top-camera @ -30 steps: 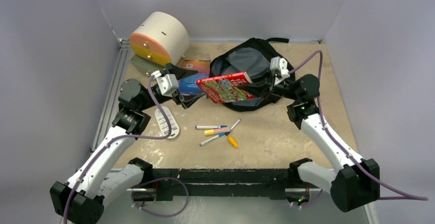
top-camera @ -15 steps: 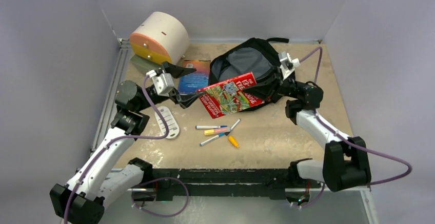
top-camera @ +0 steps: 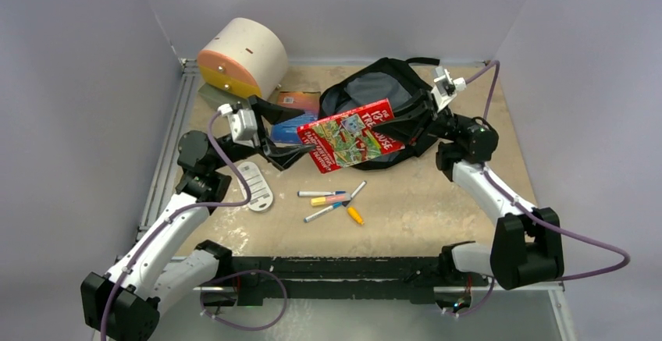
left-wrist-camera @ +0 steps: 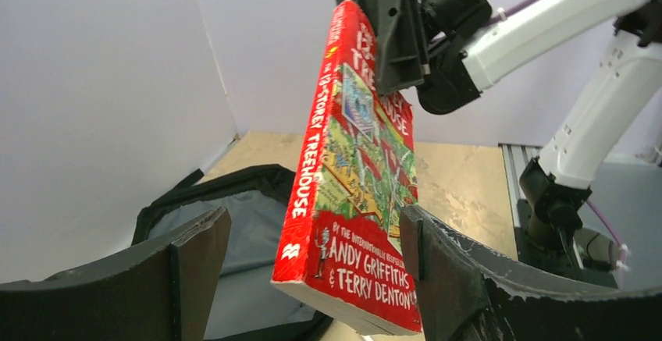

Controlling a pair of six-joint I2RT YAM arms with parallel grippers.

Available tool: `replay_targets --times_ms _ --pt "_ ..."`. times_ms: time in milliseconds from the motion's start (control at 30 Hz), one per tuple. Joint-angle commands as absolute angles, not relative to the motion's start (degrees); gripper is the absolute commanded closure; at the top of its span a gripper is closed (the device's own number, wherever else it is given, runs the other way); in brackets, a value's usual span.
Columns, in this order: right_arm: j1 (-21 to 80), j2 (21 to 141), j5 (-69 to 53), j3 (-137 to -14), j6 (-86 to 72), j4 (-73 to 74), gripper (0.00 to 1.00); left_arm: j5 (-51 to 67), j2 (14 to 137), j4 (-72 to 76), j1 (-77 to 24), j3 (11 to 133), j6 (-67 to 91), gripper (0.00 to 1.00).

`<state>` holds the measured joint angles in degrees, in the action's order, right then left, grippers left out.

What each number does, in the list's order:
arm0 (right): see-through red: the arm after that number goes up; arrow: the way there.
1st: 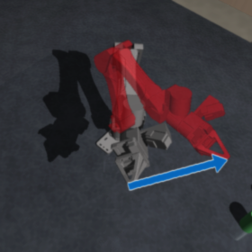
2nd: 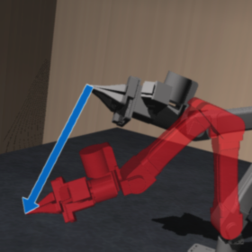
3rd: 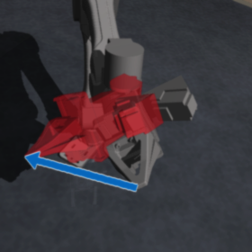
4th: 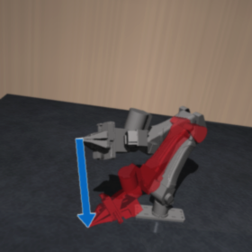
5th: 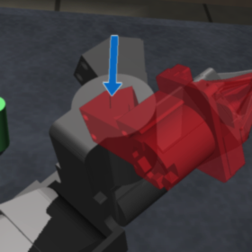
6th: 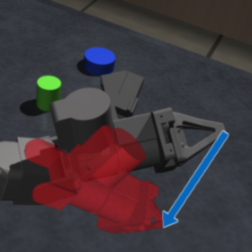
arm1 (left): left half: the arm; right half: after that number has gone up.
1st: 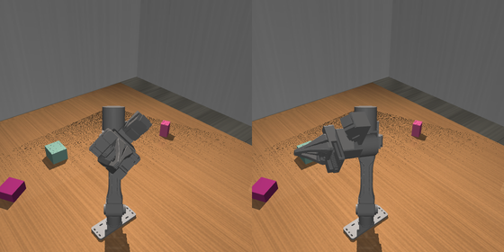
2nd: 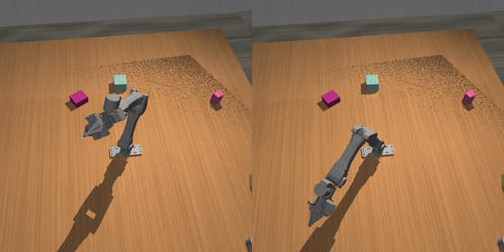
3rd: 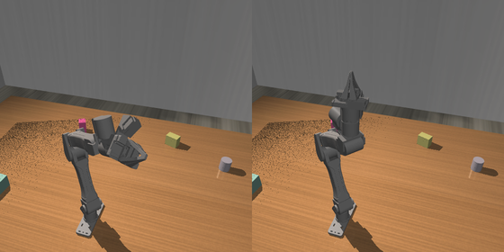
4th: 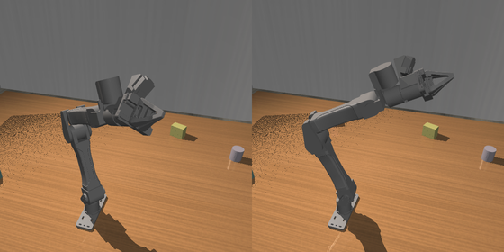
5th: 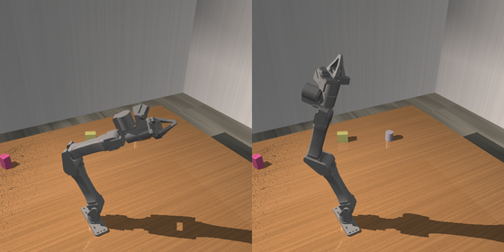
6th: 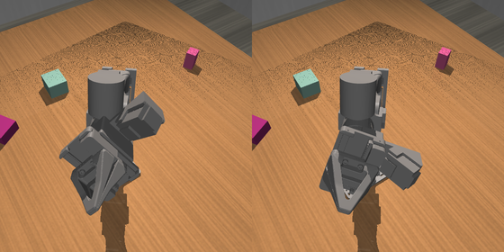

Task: Pack the student bag
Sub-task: Pick up the book from the center of the board.

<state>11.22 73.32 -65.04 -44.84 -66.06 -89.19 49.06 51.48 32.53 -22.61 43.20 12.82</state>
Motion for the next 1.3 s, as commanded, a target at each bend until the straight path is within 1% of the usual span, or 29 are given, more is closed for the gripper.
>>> replay_targets --times_ms 0,67,300,467,667,733,800,833,900,933,967,1000,1067,1100,1133,1167,1200,1233,1267 --pt "11.1 71.14 -60.76 -49.12 -67.08 -124.98 1.0 42.99 52.03 40.19 -22.41 42.65 19.15 0.21" --pt "11.06 71.15 -59.74 -49.87 -66.92 -125.19 1.0 44.34 52.95 42.06 -22.41 42.52 21.34 0.21" --pt "11.23 72.27 -56.1 -53.25 -67.24 -125.95 1.0 52.75 59.59 58.55 -22.5 40.56 35.07 0.21" --pt "12.0 72.7 -55.89 -53.9 -66.82 -126.1 1.0 50.51 64.37 67.29 -23.07 41.53 42.13 0.3" --pt "13.51 73.41 -55.66 -53.29 -65.34 -126.3 1.0 47.72 69.25 71.62 -27.66 45.33 43.99 0.35" --pt "13.7 73.56 -55.64 -52.98 -65.09 -126.3 1.0 47.05 70.12 71.59 -29.08 46.32 43.86 0.39" --pt "13.71 73.46 -55.6 -52.62 -64.62 -126.23 1.0 46.4 70.62 71.96 -30.08 46.57 43.78 0.45" --pt "13.71 73.34 -55.63 -52.39 -64.42 -126.21 1.0 46.2 70.69 71.96 -30.4 46.6 43.77 0.52" --pt "13.72 73.39 -55.75 -52.01 -64.18 -126.21 1.0 45.89 70.77 71.53 -30.66 46.51 44.06 0.67" --pt "13.71 73.32 -55.8 -51.76 -63.98 -126.13 1.0 45.67 70.64 71.17 -30.66 46.3 44.23 0.79" --pt "13.71 73.3 -55.81 -51.48 -63.72 -126.08 1.0 45.36 70.47 70.4 -30.67 46.19 44.43 0.88" --pt "13.71 73.24 -55.9 -51.14 -63.37 -125.97 1.0 44.85 70.22 69.51 -30.66 46.16 44.48 0.99" --pt "13.66 73.14 -56.89 -50.33 -62.38 -125.19 1.0 44.26 69.49 67.94 -30.65 45.88 44.11 1.0" --pt "13.63 73.04 -57.69 -49.95 -62.01 -124.52 0.9 44.09 69.05 67.57 -30.67 45.51 43.33 1.0" --pt "13.51 72.88 -58.33 -49.41 -61.96 -124.49 0.75 43.93 68.55 67.42 -30.65 44.87 42.17 1.0" --pt "13.27 72.62 -58.99 -48.64 -61.47 -124.35 0.57 43.28 67.77 66.55 -30.56 44.41 40.82 1.0" --pt "13.03 72.15 -59.58 -47.63 -60.07 -122.96 0.44 42.05 66.67 64.1 -30.31 44.17 39.8 1.0" --pt "12.79 71.51 -60.12 -46.55 -58.13 -120.31 0.29 40.1 65.79 60.72 -30.01 44.27 38.76 1.0" --pt "12.75 70.53 -60.69 -45.76 -54.79 -115.5 0.18 38.36 64.97 57.14 -29.58 44.37 37.44 1.0"
